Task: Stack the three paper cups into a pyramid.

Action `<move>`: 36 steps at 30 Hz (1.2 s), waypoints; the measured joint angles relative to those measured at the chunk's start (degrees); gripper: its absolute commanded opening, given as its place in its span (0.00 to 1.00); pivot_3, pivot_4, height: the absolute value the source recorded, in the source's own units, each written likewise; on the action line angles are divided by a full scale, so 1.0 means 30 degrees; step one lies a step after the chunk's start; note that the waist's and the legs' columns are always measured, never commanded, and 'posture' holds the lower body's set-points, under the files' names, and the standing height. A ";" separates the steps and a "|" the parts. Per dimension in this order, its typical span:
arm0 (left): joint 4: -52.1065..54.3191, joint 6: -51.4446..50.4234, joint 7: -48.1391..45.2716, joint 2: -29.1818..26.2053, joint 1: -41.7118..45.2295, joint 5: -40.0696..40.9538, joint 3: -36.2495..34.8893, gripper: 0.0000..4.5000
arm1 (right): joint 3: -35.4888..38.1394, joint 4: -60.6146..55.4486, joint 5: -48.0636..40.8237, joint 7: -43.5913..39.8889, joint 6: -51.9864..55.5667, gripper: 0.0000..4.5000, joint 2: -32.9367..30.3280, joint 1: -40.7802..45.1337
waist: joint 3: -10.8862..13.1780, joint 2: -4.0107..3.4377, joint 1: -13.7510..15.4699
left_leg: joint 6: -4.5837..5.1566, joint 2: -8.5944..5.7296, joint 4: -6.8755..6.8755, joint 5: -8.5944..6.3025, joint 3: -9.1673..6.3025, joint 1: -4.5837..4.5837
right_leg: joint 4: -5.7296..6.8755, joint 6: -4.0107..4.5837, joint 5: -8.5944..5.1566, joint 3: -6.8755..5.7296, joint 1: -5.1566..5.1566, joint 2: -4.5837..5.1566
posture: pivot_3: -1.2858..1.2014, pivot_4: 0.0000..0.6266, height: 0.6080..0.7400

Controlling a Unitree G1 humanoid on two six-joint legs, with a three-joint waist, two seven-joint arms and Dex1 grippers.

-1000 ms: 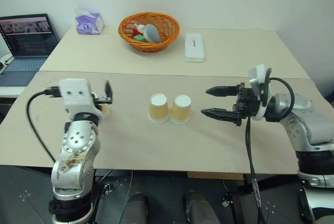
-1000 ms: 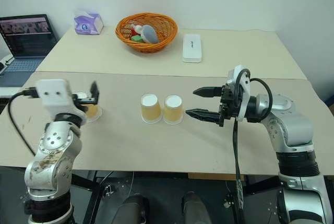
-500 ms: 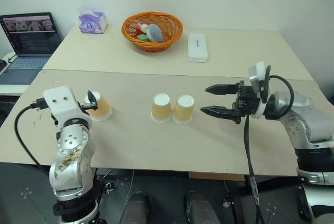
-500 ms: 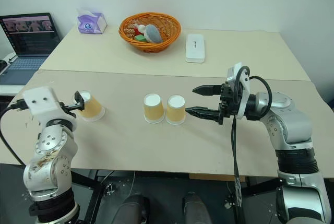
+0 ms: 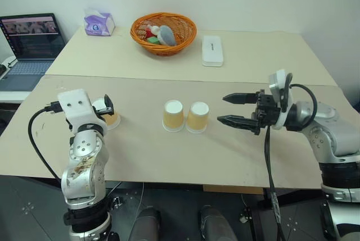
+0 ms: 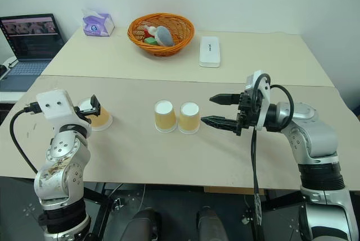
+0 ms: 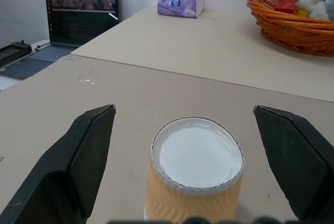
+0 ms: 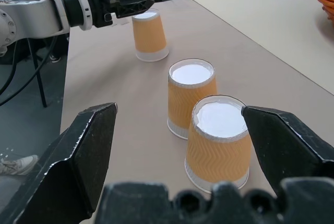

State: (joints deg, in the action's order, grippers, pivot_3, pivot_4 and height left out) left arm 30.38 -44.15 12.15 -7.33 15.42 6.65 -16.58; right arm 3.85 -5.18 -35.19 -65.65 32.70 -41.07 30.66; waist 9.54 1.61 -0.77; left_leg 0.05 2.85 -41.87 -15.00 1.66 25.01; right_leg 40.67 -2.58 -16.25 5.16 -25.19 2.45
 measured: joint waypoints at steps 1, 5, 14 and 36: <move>-0.0086 -0.0002 0.0017 0.0103 -0.0002 0.0000 0.0017 1.00 | 0.0001 -0.0014 -0.0003 0.0028 0.0021 0.99 0.0000 0.0000 | 0.0000 0.0000 -0.0002 | 0.0000 0.0000 -0.0002 0.0000 -0.0003 0.0005 | -0.0001 0.0000 0.0000 -0.0002 0.0000 0.0001 | 0.52 0.24 0.50; -0.0707 0.0001 0.0022 0.0184 0.0000 -0.0006 0.0044 1.00 | 0.0088 -0.0342 -0.0158 0.0212 0.0085 0.99 -0.0001 -0.0010 | 0.0000 0.0000 -0.0007 | 0.0000 -0.0001 -0.0001 0.0000 -0.0009 0.0004 | 0.0000 0.0000 0.0000 -0.0006 0.0000 0.0002 | 0.52 0.24 0.50; -0.1628 -0.0008 0.0083 0.0409 0.0114 0.0004 0.0011 1.00 | 0.0383 -0.0523 -0.0379 0.0449 0.0099 0.99 -0.0100 -0.0077 | 0.0000 0.0001 -0.0003 | -0.0001 -0.0004 -0.0005 0.0001 -0.0016 0.0013 | -0.0003 -0.0001 0.0000 -0.0016 0.0000 0.0006 | 0.52 0.24 0.50; -0.4871 0.4411 -0.6305 -0.3923 0.6424 0.1479 0.1301 0.60 | 0.0436 -0.0488 -0.0539 0.0350 0.0178 1.00 -0.0306 -0.0091 | 0.0013 0.0023 0.0052 | -0.0040 -0.0012 0.0000 0.0025 -0.0060 0.0074 | -0.0108 -0.0011 0.0008 -0.0093 0.0012 0.0034 | 0.52 0.24 0.50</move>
State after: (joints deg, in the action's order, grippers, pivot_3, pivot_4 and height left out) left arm 15.77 -30.92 -6.77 -19.10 34.70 11.09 -12.67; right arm 5.16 -6.65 -36.81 -64.60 33.24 -41.99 30.39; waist 9.58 1.68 -0.62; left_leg -0.07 2.81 -41.88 -14.93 1.48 25.23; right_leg 40.35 -2.62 -16.23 4.88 -25.15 2.55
